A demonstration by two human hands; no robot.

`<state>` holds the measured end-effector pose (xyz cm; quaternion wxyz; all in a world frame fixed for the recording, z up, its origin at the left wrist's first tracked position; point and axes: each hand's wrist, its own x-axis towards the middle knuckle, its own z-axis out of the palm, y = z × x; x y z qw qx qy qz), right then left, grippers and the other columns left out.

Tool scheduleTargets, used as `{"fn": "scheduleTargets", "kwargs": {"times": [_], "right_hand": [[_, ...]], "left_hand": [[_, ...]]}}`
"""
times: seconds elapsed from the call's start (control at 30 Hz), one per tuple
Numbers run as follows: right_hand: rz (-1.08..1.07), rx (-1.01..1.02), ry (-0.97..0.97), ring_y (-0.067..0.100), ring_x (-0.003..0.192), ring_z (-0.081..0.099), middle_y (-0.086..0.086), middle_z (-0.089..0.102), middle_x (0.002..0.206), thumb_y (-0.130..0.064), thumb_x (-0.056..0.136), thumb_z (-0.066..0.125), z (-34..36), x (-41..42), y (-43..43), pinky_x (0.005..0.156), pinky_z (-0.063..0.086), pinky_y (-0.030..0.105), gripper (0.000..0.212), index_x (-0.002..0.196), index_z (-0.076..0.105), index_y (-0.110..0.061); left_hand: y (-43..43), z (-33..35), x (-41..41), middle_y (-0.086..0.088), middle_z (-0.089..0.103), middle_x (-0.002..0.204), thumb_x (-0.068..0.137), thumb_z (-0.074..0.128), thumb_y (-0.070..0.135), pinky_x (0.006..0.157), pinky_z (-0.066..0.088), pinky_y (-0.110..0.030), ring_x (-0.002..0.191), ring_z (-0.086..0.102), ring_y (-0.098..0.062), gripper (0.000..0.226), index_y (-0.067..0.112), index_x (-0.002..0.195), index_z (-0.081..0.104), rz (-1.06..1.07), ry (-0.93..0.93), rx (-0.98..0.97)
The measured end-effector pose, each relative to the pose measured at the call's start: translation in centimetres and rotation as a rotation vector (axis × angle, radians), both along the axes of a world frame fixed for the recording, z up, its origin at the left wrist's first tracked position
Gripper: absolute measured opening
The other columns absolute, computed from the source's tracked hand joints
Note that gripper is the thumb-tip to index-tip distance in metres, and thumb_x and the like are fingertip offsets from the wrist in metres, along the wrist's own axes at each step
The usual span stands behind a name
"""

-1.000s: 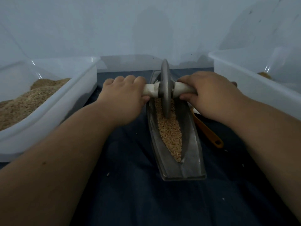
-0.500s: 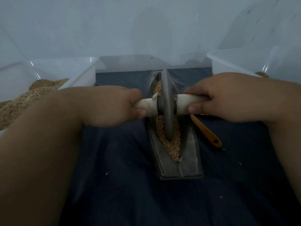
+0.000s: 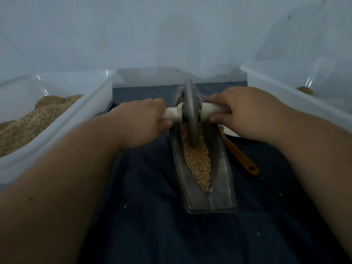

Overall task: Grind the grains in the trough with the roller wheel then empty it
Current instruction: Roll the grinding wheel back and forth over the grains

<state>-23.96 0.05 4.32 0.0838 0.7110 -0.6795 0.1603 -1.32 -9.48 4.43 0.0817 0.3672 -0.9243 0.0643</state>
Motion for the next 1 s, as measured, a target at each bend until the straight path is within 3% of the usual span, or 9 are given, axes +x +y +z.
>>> {"fn": "scheduleTargets", "kwargs": {"times": [0.1,0.2,0.33,0.43,0.53,0.63,0.8,0.9,1.0], "right_hand": [[0.057,0.190,-0.008,-0.004,0.079,0.054,-0.021,0.060,0.090,-0.064,0.080,0.049,1.8,-0.2,1.9,0.062,0.035,0.020,0.043,0.120,0.058,-0.048],[0.082,0.271,0.035,-0.019,0.093,0.044,-0.023,0.060,0.087,-0.071,0.072,0.039,3.1,0.2,3.6,0.056,0.032,0.010,0.050,0.115,0.056,-0.053],[0.080,0.282,0.000,-0.006,0.079,0.051,-0.020,0.062,0.093,-0.066,0.073,0.041,2.9,0.6,3.3,0.062,0.033,0.014,0.049,0.118,0.056,-0.051],[0.056,0.174,-0.042,0.001,0.086,0.054,-0.016,0.064,0.100,-0.054,0.085,0.054,1.4,0.0,1.6,0.067,0.039,0.025,0.039,0.123,0.057,-0.047],[-0.006,-0.005,-0.041,0.021,0.105,0.056,-0.002,0.062,0.112,-0.041,0.091,0.059,-0.4,-0.3,-0.1,0.084,0.044,0.038,0.042,0.133,0.054,-0.039],[-0.029,-0.109,-0.034,0.026,0.111,0.054,0.003,0.062,0.116,-0.041,0.091,0.059,-1.1,-0.2,-0.8,0.092,0.044,0.044,0.048,0.138,0.051,-0.033],[-0.022,-0.032,-0.007,0.018,0.100,0.054,-0.011,0.054,0.100,-0.048,0.089,0.059,-0.6,-0.1,-0.5,0.082,0.044,0.039,0.045,0.133,0.052,-0.041],[0.016,0.133,-0.050,0.000,0.082,0.051,-0.025,0.053,0.091,-0.060,0.083,0.050,1.0,-0.2,0.9,0.067,0.038,0.023,0.048,0.129,0.054,-0.047],[0.084,0.270,-0.068,-0.005,0.077,0.056,-0.019,0.063,0.082,-0.069,0.074,0.043,2.6,-0.4,2.7,0.058,0.037,0.014,0.047,0.115,0.059,-0.051]], "left_hand": [[1.4,1.9,1.2,0.009,0.054,0.087,0.084,0.039,0.059,0.070,0.040,-0.034,0.078,0.053,-0.009,0.030,0.031,0.093,0.046,-0.047,-0.096,0.257],[2.5,3.0,1.8,0.008,0.057,0.087,0.079,0.039,0.062,0.076,0.045,-0.034,0.080,0.055,-0.008,0.038,0.032,0.098,0.052,-0.077,-0.129,0.347],[2.0,2.7,1.6,0.008,0.055,0.083,0.086,0.042,0.057,0.067,0.038,-0.029,0.077,0.052,-0.005,0.027,0.031,0.090,0.049,-0.073,-0.115,0.358],[0.7,1.3,0.8,0.008,0.054,0.086,0.094,0.043,0.051,0.065,0.035,-0.032,0.077,0.050,-0.007,0.020,0.031,0.091,0.046,-0.041,-0.035,0.218],[-0.5,-0.7,-0.5,-0.001,0.056,0.107,0.095,0.040,0.049,0.082,0.041,-0.041,0.095,0.054,-0.024,0.032,0.023,0.114,0.048,0.022,0.026,-0.179],[-1.0,-1.8,-1.3,-0.008,0.053,0.121,0.095,0.040,0.047,0.094,0.035,-0.046,0.109,0.050,-0.033,0.045,0.019,0.128,0.045,0.073,0.044,-0.302],[-0.8,-1.2,-0.7,-0.004,0.055,0.112,0.092,0.037,0.051,0.086,0.039,-0.043,0.100,0.053,-0.029,0.042,0.020,0.118,0.047,0.022,0.033,-0.196],[0.3,0.6,0.3,0.005,0.055,0.095,0.087,0.037,0.057,0.072,0.039,-0.036,0.082,0.053,-0.016,0.035,0.025,0.099,0.045,-0.034,-0.029,0.054],[1.7,2.3,1.3,0.008,0.054,0.086,0.077,0.035,0.062,0.068,0.040,-0.031,0.077,0.052,-0.008,0.041,0.028,0.096,0.049,-0.064,-0.129,0.268]]}}
